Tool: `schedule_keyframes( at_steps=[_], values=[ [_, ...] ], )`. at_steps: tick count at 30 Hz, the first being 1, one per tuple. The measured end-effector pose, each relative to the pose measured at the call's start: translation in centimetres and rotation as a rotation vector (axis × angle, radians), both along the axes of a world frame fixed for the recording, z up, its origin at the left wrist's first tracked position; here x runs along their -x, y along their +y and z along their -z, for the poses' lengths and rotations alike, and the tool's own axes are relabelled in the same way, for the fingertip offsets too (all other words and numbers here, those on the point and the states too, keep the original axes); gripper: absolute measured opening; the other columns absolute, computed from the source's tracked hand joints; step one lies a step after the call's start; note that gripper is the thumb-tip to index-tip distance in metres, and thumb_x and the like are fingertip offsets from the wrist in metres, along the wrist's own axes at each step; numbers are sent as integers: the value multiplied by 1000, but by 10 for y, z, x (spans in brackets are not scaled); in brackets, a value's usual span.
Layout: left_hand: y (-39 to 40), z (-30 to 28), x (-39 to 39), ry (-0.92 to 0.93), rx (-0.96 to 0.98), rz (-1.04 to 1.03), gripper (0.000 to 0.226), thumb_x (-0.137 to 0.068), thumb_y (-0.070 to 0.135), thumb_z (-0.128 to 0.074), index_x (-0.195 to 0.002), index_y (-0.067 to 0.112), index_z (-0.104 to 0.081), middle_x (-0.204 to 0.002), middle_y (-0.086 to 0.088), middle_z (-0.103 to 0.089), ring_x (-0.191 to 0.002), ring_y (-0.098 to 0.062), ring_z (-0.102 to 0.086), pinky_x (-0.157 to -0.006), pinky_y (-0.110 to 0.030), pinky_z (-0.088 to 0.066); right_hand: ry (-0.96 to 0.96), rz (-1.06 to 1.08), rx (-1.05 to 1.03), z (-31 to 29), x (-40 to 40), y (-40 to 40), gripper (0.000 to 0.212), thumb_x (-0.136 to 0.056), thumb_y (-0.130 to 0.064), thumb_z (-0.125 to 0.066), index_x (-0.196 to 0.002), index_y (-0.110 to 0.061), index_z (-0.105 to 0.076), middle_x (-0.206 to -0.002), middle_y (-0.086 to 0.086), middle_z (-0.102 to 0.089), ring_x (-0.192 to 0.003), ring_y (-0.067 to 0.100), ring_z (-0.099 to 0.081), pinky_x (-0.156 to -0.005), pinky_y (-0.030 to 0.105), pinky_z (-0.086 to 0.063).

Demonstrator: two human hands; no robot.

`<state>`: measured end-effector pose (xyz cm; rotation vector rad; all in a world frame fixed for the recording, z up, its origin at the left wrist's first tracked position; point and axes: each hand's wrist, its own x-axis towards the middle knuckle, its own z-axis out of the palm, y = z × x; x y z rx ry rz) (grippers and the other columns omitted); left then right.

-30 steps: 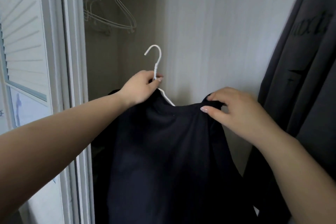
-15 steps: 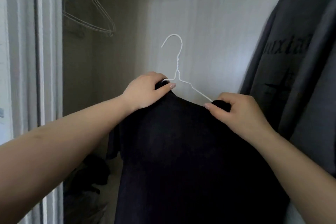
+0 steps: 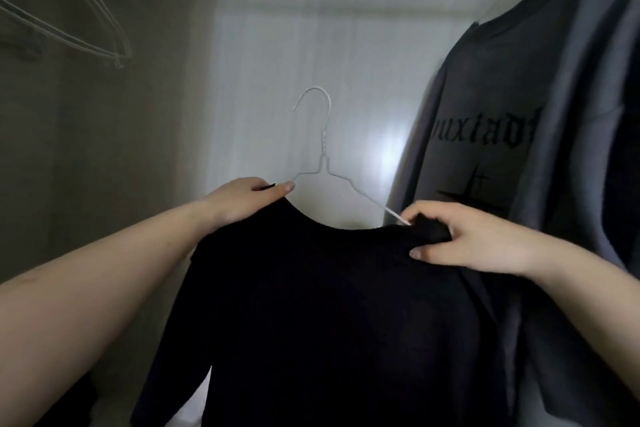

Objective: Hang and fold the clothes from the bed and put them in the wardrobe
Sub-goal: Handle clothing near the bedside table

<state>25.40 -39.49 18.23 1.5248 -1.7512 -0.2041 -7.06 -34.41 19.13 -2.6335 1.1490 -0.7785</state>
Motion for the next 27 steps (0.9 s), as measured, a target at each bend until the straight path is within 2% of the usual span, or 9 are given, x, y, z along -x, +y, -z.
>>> schedule_keyframes(
  at_steps=[4,7,10,12,14,16,19,22,27],
  values=[
    [-16,-26,23,235,113,185,54,-84,65,-53,-92,13,-65,-80,4,-61,-70,-11,-57,-63,-23,-40,-202,-40,-140,-26,-1,17,6,-74,-18,-66,-72,-18,-60,-72,-1,-59,-70,9,-56,-66,21,-45],
    [-29,-56,49,332,211,220,48,-83,61,-58,-77,14,-54,-70,3,-51,-64,-14,-50,-58,-27,-36,-307,43,-136,-62,2,29,20,-81,-5,-68,-67,-19,-63,-70,-2,-65,-66,8,-62,-59,18,-49],
    [-42,-89,75,352,331,255,43,-83,59,-59,-91,17,-57,-88,1,-59,-77,-15,-56,-63,-28,-41,-310,224,67,-104,9,41,18,-84,-2,-64,-71,-15,-63,-66,-2,-66,-59,6,-61,-54,15,-49],
    [-46,-108,97,338,423,267,49,-84,57,-59,-115,19,-57,-114,-2,-60,-103,-20,-58,-84,-35,-48,-316,326,197,-128,16,48,17,-83,-2,-65,-71,-14,-65,-65,-1,-66,-59,8,-60,-56,16,-49],
    [-45,-124,118,300,505,262,66,-86,54,-59,-139,17,-44,-138,-5,-49,-128,-25,-45,-107,-42,-38,-335,411,256,-148,22,54,16,-82,-3,-64,-72,-14,-66,-68,2,-68,-63,12,-63,-64,23,-51],
    [-40,-138,139,318,541,332,76,-88,51,-57,-149,16,-27,-152,-4,-34,-140,-23,-31,-115,-41,-27,-344,483,304,-165,27,59,13,-82,-4,-64,-73,-13,-68,-71,4,-70,-64,15,-64,-65,26,-52],
    [-37,-146,162,407,474,518,84,-89,49,-57,-153,24,-9,-158,1,-22,-144,-18,-25,-116,-34,-24,-319,580,351,-184,28,56,5,-81,-9,-65,-83,-9,-70,-80,12,-73,-75,24,-69,-71,34,-56],
    [-33,-158,186,421,446,659,82,-88,54,-56,-153,33,-10,-157,2,-26,-142,-17,-29,-112,-30,-27,-303,695,449,-210,31,52,17,-77,-16,-67,-90,-6,-70,-89,16,-72,-84,30,-69,-79,41,-57],
    [-23,-174,217,420,415,806,75,-86,59,-53,-150,37,-20,-154,4,-31,-140,-10,-32,-110,-25,-25,-394,771,497,-254,34,47,9,-78,-14,-67,-83,-7,-65,-77,7,-64,-65,19,-60,-53,21,-46]
  ],
)
